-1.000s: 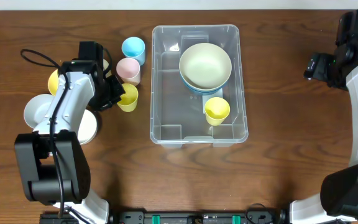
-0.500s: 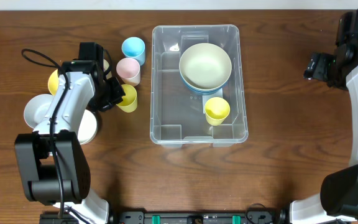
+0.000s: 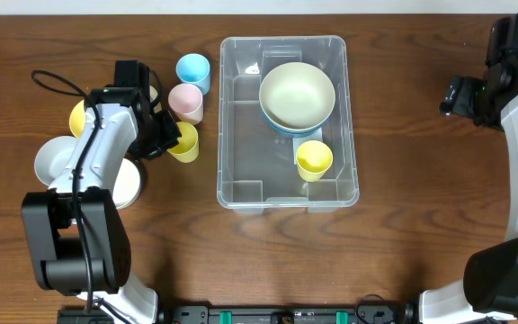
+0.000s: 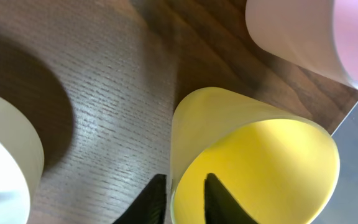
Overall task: Pack container
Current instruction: 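Move left gripper to the second yellow cup and grasp its rim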
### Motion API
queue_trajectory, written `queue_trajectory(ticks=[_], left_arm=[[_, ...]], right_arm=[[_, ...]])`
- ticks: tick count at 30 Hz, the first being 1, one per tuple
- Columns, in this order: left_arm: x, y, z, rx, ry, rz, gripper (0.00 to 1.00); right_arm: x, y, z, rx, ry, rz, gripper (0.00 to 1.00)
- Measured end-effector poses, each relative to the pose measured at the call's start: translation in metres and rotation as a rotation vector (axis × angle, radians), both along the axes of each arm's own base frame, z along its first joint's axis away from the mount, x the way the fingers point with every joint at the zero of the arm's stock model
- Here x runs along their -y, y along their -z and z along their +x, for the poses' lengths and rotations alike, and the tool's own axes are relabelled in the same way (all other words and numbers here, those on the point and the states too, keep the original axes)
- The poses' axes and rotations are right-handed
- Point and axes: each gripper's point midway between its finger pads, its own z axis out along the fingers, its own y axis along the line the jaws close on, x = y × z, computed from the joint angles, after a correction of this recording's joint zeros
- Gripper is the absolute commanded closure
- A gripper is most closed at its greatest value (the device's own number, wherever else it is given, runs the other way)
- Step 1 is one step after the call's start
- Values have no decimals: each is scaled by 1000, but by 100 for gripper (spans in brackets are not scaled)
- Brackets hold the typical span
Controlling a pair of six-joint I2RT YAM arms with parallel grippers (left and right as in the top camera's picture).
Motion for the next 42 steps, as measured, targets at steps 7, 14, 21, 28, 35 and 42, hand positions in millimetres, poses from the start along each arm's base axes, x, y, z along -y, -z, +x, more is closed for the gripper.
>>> queue_trajectory(ticks=[7, 14, 21, 28, 35, 42], left_arm=[[0, 4, -2, -10, 0, 0, 79], [0, 8, -5, -18, 0, 0, 79], [0, 8, -4, -11, -4, -1, 92], [0, 8, -4, -10, 0, 0, 94], [0, 8, -4, -13, 1, 0, 94], [0, 7, -24, -92, 26, 1, 94]], right_arm=[[0, 0, 0, 0, 0, 0, 1], [0, 0, 0, 0, 0, 0, 1], [0, 0, 0, 0, 0, 0, 1], [0, 0, 0, 0, 0, 0, 1], [0, 0, 0, 0, 0, 0, 1], [0, 0, 0, 0, 0, 0, 1]])
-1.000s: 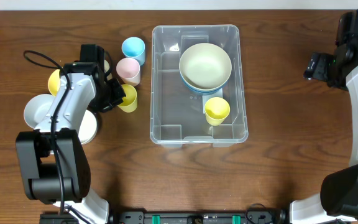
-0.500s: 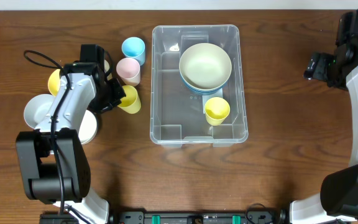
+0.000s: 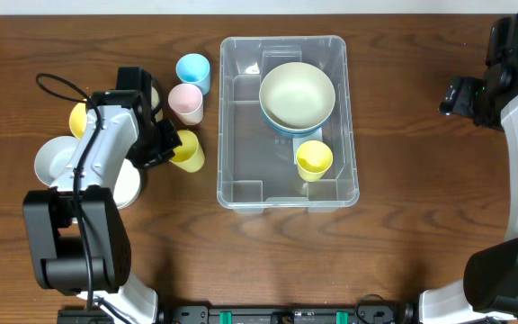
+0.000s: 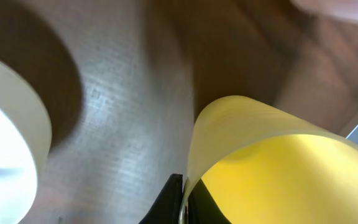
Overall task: Pack container
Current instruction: 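Move left gripper to the second yellow cup and grasp its rim, then carry the second yellow cup into the bin and stack it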
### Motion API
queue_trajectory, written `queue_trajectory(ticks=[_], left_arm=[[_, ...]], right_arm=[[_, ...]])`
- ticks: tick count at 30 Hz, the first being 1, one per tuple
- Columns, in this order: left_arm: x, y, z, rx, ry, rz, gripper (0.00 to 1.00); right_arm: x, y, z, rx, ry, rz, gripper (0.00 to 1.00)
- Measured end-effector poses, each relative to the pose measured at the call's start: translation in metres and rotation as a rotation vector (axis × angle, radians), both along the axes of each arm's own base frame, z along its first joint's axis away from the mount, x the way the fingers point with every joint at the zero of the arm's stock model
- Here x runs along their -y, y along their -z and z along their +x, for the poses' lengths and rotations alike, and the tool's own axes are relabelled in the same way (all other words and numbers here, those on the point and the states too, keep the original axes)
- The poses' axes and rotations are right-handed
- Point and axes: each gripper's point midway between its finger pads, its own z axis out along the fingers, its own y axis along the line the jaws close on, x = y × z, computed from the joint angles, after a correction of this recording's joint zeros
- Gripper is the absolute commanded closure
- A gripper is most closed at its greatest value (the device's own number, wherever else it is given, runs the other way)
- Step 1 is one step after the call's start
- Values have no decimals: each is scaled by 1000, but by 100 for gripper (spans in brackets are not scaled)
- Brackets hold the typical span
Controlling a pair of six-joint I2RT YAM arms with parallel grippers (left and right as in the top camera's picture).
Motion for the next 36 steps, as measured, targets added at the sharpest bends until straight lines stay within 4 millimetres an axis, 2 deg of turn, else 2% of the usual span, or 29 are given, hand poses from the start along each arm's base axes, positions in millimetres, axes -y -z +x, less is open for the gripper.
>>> queue_trajectory(ticks=[2, 4, 6, 10, 14, 19, 24, 28, 32, 36], left_arm=[[-1, -5, -3, -5, 10, 4, 94], [-1, -20, -5, 22, 30, 8, 94], [0, -42, -4, 80, 48, 14, 94], [8, -103, -1, 275, 103, 24, 94], [35, -156, -11, 454, 201, 17, 94], [94, -192, -24, 606, 377, -35, 94], [161, -200, -35, 670, 567, -105, 94], [207, -193, -46, 678, 693, -148, 94], [242, -173, -52, 640, 790, -166, 94], [257, -141, -49, 566, 825, -153, 94]], right_arm=[[0, 0, 0, 0, 0, 0, 1], [0, 0, 0, 0, 0, 0, 1], [0, 0, 0, 0, 0, 0, 1], [0, 0, 0, 0, 0, 0, 1], [0, 0, 0, 0, 0, 0, 1], [0, 0, 0, 0, 0, 0, 1], [0, 0, 0, 0, 0, 0, 1], [0, 0, 0, -1, 0, 0, 1], [0, 0, 0, 0, 0, 0, 1], [0, 0, 0, 0, 0, 0, 1]])
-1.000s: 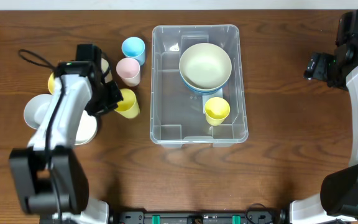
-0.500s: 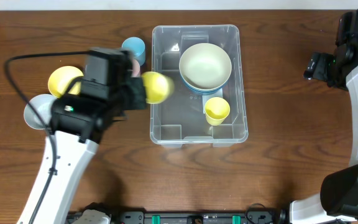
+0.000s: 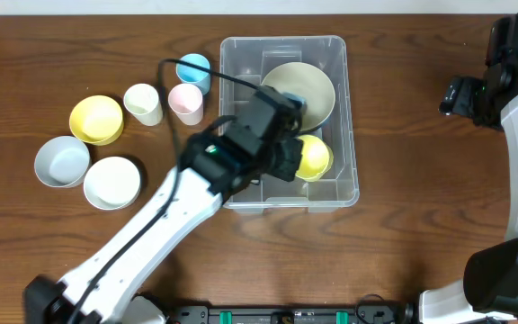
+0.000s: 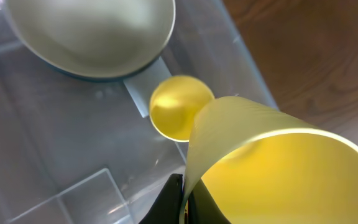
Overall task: Pack container
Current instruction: 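Carry the second yellow cup into the bin and stack it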
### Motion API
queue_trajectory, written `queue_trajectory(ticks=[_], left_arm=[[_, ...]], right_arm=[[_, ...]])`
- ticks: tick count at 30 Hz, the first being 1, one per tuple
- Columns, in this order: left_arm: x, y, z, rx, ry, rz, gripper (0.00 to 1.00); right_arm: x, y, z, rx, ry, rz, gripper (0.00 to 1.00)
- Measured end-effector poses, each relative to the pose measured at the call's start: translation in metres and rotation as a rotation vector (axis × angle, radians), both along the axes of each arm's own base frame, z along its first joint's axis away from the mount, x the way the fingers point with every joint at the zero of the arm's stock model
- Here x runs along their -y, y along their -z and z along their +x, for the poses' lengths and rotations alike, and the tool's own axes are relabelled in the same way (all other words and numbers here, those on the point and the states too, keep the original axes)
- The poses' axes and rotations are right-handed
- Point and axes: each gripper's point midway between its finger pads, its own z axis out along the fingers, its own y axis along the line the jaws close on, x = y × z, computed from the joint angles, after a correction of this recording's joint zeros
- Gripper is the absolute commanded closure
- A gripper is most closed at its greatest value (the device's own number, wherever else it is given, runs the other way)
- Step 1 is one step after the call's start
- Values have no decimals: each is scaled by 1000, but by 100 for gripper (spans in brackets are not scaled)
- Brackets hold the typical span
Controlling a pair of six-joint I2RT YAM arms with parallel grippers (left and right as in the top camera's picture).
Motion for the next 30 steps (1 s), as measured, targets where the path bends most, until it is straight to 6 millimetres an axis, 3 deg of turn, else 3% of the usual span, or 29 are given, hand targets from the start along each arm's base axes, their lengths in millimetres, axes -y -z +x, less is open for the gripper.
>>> queue_trajectory(ticks=[3, 7, 30], left_arm=[[7, 21, 7, -30, 2, 26, 94], [14, 35, 16, -33, 10, 36, 94], [3, 36, 34, 46, -45, 100, 94]], right_arm=[[0, 0, 0, 0, 0, 0, 1], [0, 0, 0, 0, 0, 0, 1], [0, 0, 0, 0, 0, 0, 1]])
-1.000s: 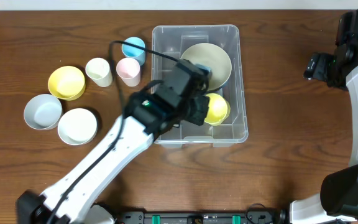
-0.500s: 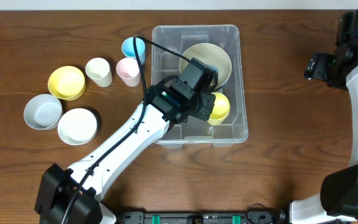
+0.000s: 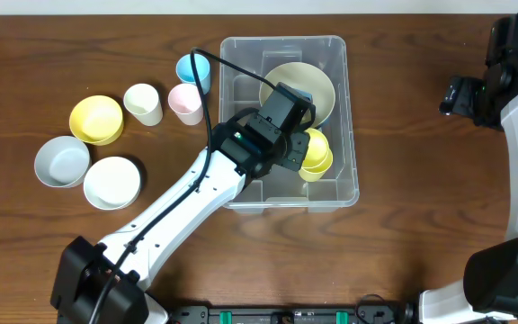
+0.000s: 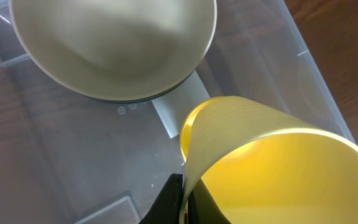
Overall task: Pack container
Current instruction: 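Carry the second yellow cup into the bin and stack it, then release the cup and pull left gripper back to the cups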
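The clear plastic container [image 3: 241, 108] stands at the table's middle. Inside it a cream bowl [image 3: 297, 90] rests on a blue one, with a yellow cup [image 3: 317, 164] near the front right. My left gripper [image 4: 183, 202] is shut on the rim of a second yellow cup [image 4: 272, 168], held directly above the one in the bin [image 4: 188, 124], mostly hiding it. In the overhead view the held yellow cup [image 3: 314, 144] overlaps the lower one. My right gripper [image 3: 457, 94] hovers far right; its fingers are not discernible.
Left of the container stand a blue cup [image 3: 192, 68], a pink cup [image 3: 185, 102], a cream cup [image 3: 141, 102], a yellow bowl [image 3: 95, 119], a grey bowl [image 3: 61, 160] and a cream bowl [image 3: 111, 181]. A black cable loops over the bin's left part.
My left gripper has shifted the held yellow cup from just beside the cup in the bin to directly over it, nearly covering it. The right arm has stayed where it was.
My left gripper straddled the rim of a yellow cup beside the pink cup, left of the container. Then it was shut on that rim. Later it held the cup inside the container near the other yellow cup, and now above it.
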### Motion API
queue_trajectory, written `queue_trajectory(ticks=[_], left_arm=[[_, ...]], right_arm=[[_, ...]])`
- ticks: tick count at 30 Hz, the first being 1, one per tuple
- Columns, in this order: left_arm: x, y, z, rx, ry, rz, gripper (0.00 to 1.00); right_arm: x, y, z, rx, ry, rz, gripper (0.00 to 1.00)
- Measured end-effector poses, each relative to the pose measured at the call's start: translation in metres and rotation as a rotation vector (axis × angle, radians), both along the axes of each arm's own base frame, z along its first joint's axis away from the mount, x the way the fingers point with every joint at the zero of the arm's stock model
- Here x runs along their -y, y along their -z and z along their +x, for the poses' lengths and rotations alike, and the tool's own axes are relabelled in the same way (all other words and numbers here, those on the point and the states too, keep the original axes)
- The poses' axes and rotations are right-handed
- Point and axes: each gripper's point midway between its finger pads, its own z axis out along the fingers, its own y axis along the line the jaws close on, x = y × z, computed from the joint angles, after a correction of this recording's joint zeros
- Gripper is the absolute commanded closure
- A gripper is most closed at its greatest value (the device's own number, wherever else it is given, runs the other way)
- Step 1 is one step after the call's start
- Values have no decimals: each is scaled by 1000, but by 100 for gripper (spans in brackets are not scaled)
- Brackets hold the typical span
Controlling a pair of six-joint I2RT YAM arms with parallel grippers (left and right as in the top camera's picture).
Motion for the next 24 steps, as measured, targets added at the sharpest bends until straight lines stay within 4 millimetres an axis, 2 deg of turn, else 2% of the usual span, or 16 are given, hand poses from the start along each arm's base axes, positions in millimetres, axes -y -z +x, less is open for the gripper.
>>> queue_trajectory(ticks=[4, 6, 7, 11, 21, 24], left_arm=[[-1, 0, 1, 4, -4, 4, 94], [-1, 0, 1, 5, -2, 6, 83], [-1, 0, 1, 6, 1, 7, 71], [-2, 0, 1, 9, -3, 12, 57], [-3, 0, 2, 8, -9, 11, 57], [-14, -3, 8, 9, -37, 10, 56]], right_arm=[[0, 0, 0, 0, 0, 0, 1], [0, 0, 0, 0, 0, 0, 1], [0, 0, 0, 0, 0, 0, 1], [0, 0, 0, 0, 0, 0, 1], [0, 0, 0, 0, 0, 0, 1], [0, 0, 0, 0, 0, 0, 1]])
